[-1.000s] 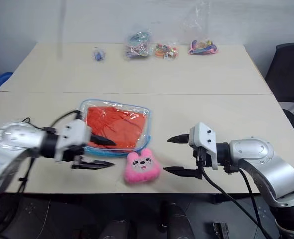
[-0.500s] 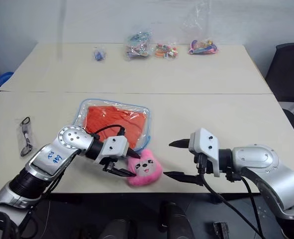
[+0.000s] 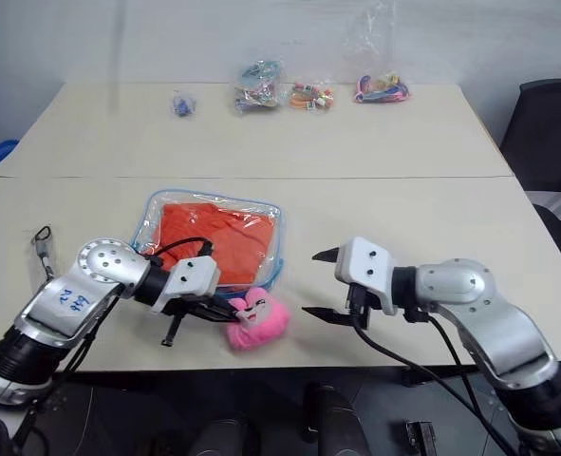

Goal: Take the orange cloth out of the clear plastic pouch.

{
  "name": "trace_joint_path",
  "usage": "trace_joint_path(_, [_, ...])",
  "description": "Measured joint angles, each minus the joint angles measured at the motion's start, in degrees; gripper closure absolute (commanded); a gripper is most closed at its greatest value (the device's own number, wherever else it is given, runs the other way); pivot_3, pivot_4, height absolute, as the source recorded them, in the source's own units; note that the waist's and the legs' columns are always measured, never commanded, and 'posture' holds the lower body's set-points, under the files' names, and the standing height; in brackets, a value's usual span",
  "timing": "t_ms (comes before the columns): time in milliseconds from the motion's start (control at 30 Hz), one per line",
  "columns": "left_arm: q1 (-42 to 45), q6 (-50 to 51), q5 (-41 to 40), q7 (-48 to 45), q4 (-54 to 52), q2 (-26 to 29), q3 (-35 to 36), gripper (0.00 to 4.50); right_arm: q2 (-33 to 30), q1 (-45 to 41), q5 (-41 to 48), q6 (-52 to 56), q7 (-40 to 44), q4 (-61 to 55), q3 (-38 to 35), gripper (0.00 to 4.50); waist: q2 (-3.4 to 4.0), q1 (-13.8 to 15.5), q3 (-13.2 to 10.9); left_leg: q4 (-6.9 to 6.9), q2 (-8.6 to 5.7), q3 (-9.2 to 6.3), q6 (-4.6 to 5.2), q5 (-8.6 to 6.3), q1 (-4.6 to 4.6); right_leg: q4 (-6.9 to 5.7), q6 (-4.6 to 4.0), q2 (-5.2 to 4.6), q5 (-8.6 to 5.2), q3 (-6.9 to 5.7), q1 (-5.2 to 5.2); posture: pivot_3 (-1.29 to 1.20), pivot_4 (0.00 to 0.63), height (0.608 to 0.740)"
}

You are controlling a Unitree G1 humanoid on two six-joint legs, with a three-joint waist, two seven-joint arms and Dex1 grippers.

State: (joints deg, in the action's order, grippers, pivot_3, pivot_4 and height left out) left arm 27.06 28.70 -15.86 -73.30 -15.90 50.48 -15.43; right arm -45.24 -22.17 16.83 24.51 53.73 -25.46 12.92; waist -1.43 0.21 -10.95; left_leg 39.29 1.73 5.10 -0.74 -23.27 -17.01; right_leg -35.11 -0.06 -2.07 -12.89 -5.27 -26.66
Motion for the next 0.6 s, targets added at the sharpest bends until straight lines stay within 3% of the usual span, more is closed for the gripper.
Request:
trace_joint_path(233, [-0.93,0.61,-0.47,0.46,-1.36,0.71,1.62,4.46,9.26,-8.69,-12.35,-12.95,-0.42,13.91,9.31,0.0,0.0,-0.27,0.0,0.01,-0.01,0.03,-0.02,0.01,-0.01,-0.03,-0.01,-0.02,0.0,0.0,-0.01,0.0,0.15,0.74])
trace_joint_path(333, [-1.11,0.7,-0.49,0.79,-1.45,0.8,1.99,4.5,11.44,-10.03,-14.46,-16.17,-0.35,17.4,10.02,0.59,0.0,-0.28,0.0,0.01,0.0,0.03,-0.02,0.01,-0.03,-0.25,-0.01,-0.01,0.0,-0.01,-0.02,0.0,0.15,0.74])
trace_joint_path(467, [-1.42,0.91,-0.57,1.26,-1.8,0.83,2.48,4.5,13.32,-11.48,-16.96,-20.42,0.25,21.52,11.02,1.81,0.0,-0.28,0.0,0.02,-0.02,0.03,-0.01,0.01,-0.02,-0.3,-0.01,-0.06,0.0,-0.01,-0.03,0.0,0.15,0.74])
trace_joint_path(600, [-1.82,1.34,-0.72,1.53,-2.14,0.87,3.15,4.5,14.14,-11.48,-18.9,-22.71,0.55,23.66,11.47,1.81,0.0,-0.28,0.0,0.03,-0.02,0.03,0.0,0.0,-0.01,-0.32,-0.01,-0.06,0.0,-0.01,-0.03,0.0,0.15,0.74])
